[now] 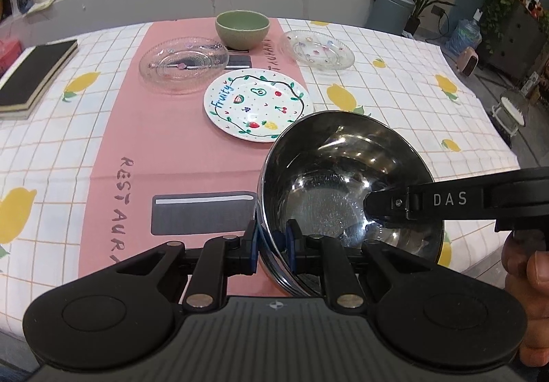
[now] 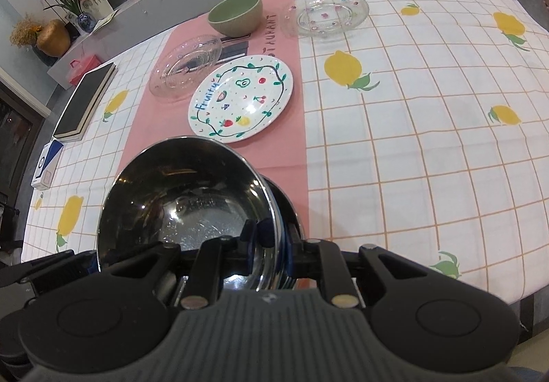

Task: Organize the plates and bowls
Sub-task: 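Lift the blue-based steel bowl with both grippers and carry it, then lower the blue-based bowl and open both grippers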

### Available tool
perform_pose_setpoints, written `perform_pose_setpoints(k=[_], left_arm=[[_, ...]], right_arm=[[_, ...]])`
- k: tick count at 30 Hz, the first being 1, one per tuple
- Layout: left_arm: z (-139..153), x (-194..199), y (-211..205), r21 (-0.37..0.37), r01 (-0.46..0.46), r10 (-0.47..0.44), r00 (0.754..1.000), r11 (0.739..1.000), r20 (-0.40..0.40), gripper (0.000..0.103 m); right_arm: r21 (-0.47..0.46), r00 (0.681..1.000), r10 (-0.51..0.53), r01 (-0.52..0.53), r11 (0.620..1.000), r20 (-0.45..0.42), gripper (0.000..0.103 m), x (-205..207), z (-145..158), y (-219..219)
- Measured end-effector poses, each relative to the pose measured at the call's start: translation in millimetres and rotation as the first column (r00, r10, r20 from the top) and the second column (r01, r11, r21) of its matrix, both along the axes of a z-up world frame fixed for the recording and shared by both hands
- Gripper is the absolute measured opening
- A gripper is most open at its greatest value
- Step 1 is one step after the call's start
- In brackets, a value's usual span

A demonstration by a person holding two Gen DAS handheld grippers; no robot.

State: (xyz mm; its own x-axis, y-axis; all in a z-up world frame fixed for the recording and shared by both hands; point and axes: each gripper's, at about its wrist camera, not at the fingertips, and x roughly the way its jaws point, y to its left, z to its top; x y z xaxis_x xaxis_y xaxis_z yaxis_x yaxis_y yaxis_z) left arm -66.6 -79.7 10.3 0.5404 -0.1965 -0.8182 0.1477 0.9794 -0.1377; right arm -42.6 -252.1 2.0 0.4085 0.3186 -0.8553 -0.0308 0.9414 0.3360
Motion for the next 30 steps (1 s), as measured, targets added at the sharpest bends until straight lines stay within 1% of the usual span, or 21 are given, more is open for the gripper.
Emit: perform_pose_setpoints(k=[6,7,15,19,21,22,23,24,25,27,30], left_arm=[[-0.4,-1.3,-7.9,0.055,0.021,-0.022,1.0,0.998,0.007,0.018],[-1.2,-1.3,-8.0,0.059,0.024,-0.024,1.0,0.998,0.005,0.02],[-7.6,0.2,-6.6,0.059,0.032,-0.031,0.999,0.998,-0.01,0.022],[-9.6,0.3,-6.0,0.055,0.033,-0.032,0.999,0.998,-0.014,0.023],[-9.9,0.4,-4.1,0.042,0.031,-0.03,0.999,0.999,-0.016,0.024],[-10.0,0.5,-2.7,0.035,0.027,-0.027,1.0,0.999,-0.016,0.026],[-10.0,0.8,-1.6,0.032,0.023,-0.022,1.0,0.999,-0.016,0.029],[-9.8,1.1,-0.4,0.028,0.019,-0.019,1.0,0.999,-0.014,0.03],[-9.9,1.4,0.6,0.026,0.018,-0.018,1.0,1.0,-0.014,0.031],[-10.6,2.2,0.9,0.026,0.02,-0.019,1.0,0.999,-0.015,0.031],[-13.1,2.7,1.5,0.027,0.019,-0.019,1.0,0.999,-0.018,0.031]], right_arm=[[-0.02,1.0,0.014,-0.014,1.0,-0.004,0.016,-2.4,-3.4,2.3],[-0.026,1.0,0.016,-0.016,1.0,-0.005,0.016,-2.8,-4.1,2.9],[-0.081,0.998,0.046,-0.042,0.996,0.039,0.016,-6.5,-5.1,9.6],[-0.089,0.998,0.05,-0.046,0.995,0.043,0.017,-7.5,-3.3,10.4],[-0.079,0.998,0.05,-0.047,0.996,0.046,0.022,-7.8,-1.0,8.9],[-0.074,0.998,0.051,-0.047,0.996,0.048,0.023,-8.2,0.2,8.4],[-0.068,0.997,0.056,-0.052,0.996,0.05,0.027,-8.3,1.1,7.9],[-0.064,0.997,0.064,-0.061,0.996,0.051,0.031,-8.6,2.0,8.5],[-0.065,0.996,0.077,-0.073,0.995,0.055,0.034,-9.2,2.8,9.9],[-0.081,0.992,0.108,-0.103,0.991,0.066,0.04,-10.5,4.3,13.9],[-0.134,0.983,0.161,-0.148,0.98,0.092,0.045,-14.3,8.6,22.3]])
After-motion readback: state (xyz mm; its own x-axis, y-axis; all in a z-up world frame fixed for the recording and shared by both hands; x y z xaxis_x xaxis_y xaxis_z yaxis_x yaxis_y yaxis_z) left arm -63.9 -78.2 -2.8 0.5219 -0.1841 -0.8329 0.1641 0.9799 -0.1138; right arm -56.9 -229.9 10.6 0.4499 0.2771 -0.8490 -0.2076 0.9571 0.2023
